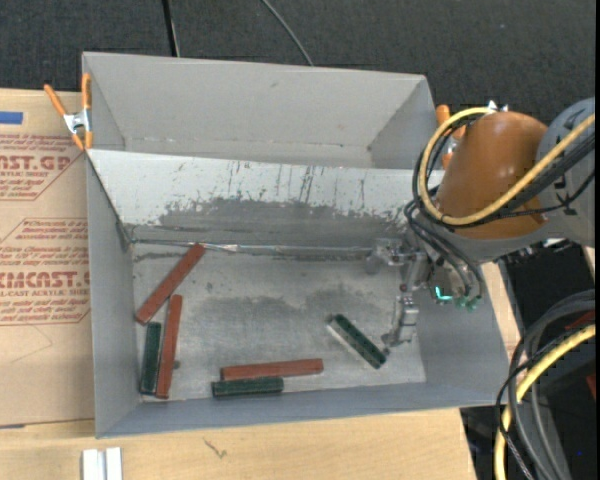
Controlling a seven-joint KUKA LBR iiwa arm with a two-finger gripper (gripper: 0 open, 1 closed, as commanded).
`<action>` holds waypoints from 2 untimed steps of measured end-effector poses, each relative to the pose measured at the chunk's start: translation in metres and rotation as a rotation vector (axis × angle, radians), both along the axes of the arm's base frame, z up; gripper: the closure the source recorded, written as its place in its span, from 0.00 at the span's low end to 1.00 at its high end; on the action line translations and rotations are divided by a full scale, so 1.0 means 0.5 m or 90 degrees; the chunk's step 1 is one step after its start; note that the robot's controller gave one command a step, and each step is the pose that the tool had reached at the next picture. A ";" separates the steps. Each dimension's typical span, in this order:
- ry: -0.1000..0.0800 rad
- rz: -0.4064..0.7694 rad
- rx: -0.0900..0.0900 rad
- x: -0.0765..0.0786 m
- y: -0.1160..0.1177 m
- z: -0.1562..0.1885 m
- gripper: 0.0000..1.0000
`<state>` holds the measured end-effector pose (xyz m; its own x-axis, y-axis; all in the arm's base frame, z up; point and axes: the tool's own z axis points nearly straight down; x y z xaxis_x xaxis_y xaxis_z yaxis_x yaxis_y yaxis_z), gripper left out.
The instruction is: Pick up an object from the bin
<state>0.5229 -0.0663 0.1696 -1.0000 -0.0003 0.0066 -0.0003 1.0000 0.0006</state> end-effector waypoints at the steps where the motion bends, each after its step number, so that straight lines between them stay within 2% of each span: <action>1: -0.005 0.001 -0.001 0.004 0.000 0.008 0.00; 2: -0.008 0.006 -0.001 0.003 0.001 0.003 0.00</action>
Offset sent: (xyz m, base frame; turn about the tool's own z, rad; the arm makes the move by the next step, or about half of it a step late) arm -0.0320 0.0148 -0.0996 -0.1706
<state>0.5242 -0.0656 0.1710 -0.9999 -0.0092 -0.0057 -0.0092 1.0000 -0.0012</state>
